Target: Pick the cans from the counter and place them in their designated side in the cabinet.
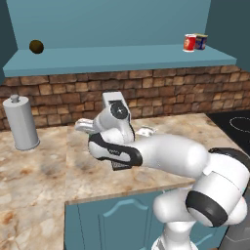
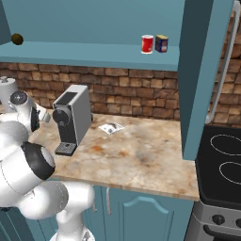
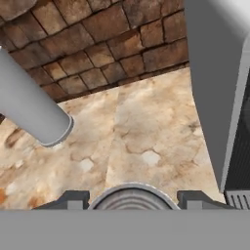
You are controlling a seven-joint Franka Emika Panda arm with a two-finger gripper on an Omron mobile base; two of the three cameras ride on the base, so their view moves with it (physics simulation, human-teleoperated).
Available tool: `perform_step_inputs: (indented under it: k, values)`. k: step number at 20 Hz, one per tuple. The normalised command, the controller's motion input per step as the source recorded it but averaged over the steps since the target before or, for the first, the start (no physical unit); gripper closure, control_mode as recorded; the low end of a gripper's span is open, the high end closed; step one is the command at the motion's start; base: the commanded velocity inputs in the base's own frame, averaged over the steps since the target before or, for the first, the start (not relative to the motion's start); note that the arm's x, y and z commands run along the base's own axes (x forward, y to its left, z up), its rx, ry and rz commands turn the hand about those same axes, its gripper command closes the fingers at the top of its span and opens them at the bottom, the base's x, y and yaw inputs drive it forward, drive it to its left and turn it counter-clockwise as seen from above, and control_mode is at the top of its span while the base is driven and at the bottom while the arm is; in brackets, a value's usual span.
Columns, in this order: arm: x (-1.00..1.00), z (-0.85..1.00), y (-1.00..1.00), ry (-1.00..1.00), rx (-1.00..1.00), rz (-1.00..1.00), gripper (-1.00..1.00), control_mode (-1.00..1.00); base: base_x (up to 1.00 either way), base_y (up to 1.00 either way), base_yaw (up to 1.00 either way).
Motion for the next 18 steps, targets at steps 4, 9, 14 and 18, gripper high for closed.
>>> perform_step_inputs:
  k: [4,9,14,18]
  values:
    - [-0.3,0.56,0.0,-0.16,0.0,0.0,1.0,-1.0,0.0,0.0,0.0]
    - [-0.36,0.54,0.0,-0.16,0.0,0.0,1.0,-1.0,0.0,0.0,0.0]
    - [-0.34,0.54,-0.07,-0.15,0.0,0.0,1.0,-1.0,0.0,0.0,0.0]
    - [-0.37,0.58,-0.09,-0.12,0.0,0.0,1.0,-1.0,0.0,0.0,0.0]
